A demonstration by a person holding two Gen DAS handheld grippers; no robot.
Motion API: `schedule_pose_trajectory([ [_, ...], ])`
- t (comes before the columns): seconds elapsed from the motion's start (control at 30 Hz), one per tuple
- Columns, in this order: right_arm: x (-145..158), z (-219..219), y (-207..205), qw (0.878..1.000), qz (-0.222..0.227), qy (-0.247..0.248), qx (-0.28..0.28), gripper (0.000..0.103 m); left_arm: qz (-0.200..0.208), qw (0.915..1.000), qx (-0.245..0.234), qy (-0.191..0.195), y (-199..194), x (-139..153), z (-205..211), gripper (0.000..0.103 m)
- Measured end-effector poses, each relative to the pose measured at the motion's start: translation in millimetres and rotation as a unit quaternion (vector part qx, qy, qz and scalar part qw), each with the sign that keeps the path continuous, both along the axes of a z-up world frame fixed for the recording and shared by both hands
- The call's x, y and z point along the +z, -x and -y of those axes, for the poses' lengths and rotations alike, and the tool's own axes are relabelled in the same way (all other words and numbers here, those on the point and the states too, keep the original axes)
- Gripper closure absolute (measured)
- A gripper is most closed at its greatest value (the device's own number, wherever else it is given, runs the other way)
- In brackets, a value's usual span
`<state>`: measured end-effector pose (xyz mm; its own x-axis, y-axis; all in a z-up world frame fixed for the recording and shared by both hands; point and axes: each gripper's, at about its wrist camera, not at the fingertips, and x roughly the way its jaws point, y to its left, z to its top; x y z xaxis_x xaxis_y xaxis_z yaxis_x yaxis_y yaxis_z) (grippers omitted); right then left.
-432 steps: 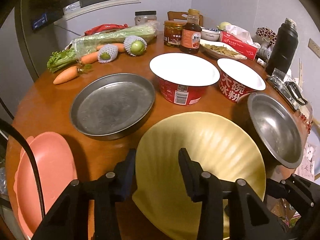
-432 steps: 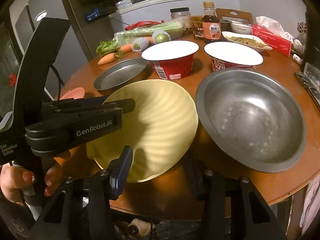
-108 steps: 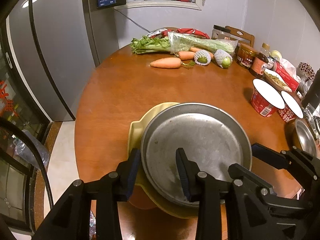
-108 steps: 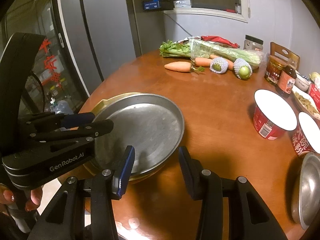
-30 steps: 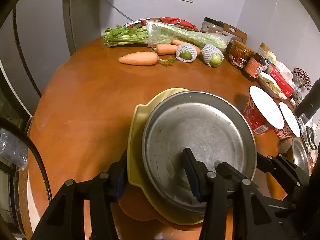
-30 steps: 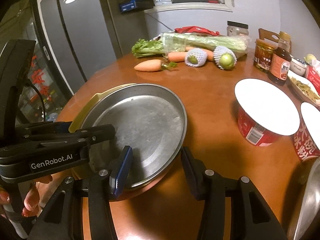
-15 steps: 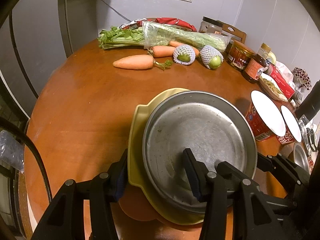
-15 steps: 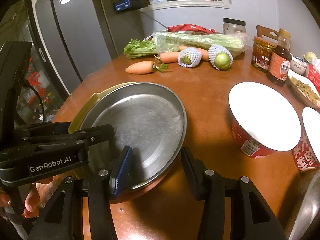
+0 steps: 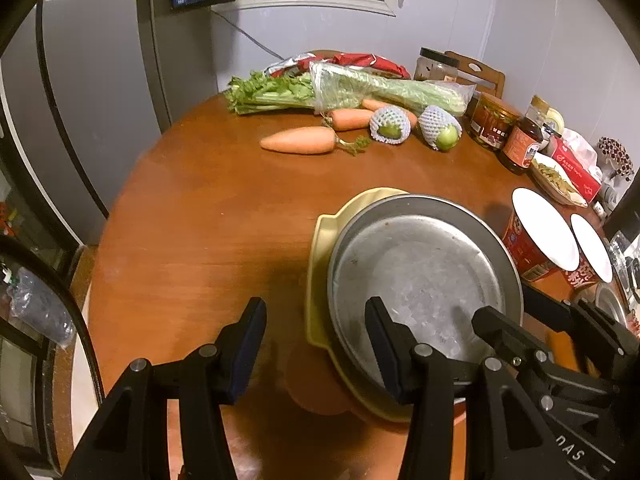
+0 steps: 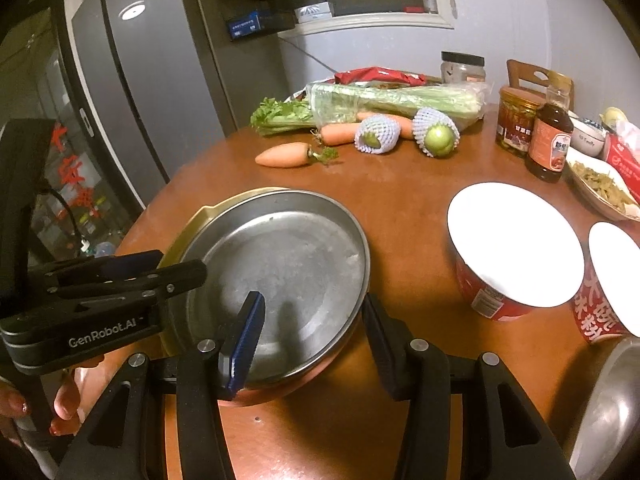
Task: Organize plates and bowls
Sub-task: 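Open the left tool and move it toward the steel mixing bowl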
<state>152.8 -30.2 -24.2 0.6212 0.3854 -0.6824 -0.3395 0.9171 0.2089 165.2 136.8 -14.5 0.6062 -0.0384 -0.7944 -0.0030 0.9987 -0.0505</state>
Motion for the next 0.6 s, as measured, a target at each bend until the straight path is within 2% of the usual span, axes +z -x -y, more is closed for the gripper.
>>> schedule_pose_trajectory([
  [0.6, 33, 11, 38, 0.999, 0.049, -0.003, -0.008, 0.048, 0.05, 0.9986, 0.014, -0.007, 50, 34, 2, 0.051],
])
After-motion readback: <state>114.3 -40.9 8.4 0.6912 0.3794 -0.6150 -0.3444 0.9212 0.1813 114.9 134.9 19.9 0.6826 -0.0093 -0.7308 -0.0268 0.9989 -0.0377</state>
